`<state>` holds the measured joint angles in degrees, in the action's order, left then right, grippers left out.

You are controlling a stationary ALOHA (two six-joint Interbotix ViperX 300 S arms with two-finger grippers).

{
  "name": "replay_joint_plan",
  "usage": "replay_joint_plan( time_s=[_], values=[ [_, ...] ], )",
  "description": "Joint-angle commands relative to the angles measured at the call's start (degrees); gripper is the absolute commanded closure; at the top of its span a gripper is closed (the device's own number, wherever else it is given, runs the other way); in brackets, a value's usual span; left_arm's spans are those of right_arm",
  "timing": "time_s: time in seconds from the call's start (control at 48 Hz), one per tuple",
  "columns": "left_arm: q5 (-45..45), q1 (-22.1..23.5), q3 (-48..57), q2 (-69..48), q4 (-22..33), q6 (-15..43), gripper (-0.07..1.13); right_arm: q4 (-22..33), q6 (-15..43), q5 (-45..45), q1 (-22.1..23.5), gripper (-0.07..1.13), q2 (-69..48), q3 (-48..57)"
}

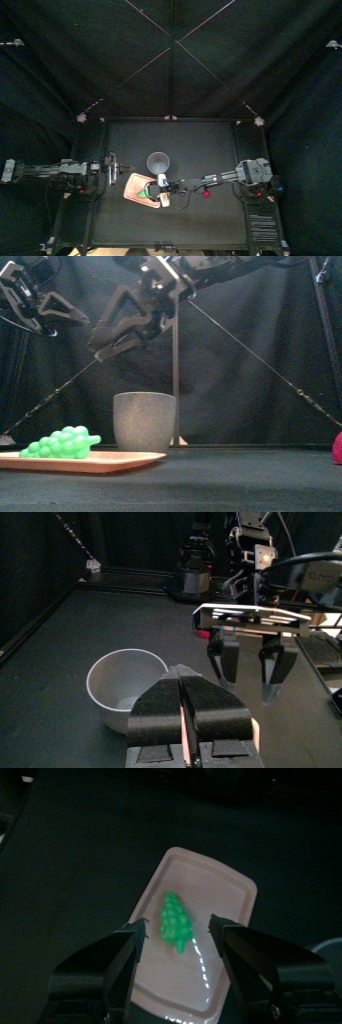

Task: Pick the green grapes then place it on the pink plate
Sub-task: Drop green grapes on the pink plate and return to neutral

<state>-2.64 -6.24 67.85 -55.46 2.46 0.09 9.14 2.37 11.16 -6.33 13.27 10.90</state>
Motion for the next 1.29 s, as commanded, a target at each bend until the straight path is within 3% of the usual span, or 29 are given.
replay_joint_plan(
  time_s=[0.021, 0.583, 1.292],
  values=[
    [-0.53, 0.18, -0.62, 0.09, 0.00, 0.18, 0.81, -0.53, -0.09, -2.55, 0.35, 0.17, -7.38, 4.83],
    [-2.55, 0.35, 0.09, 0.09, 0.00, 0.18, 0.81, -1.85, -0.26, -24.26, 6.42, 0.17, -25.40, 27.95],
    [-3.52, 0.26, 1.05, 0.09, 0.09, -0.09, 0.81, -2.90, -0.26, -29.44, 9.32, 0.17, -27.07, 31.64]
  ],
)
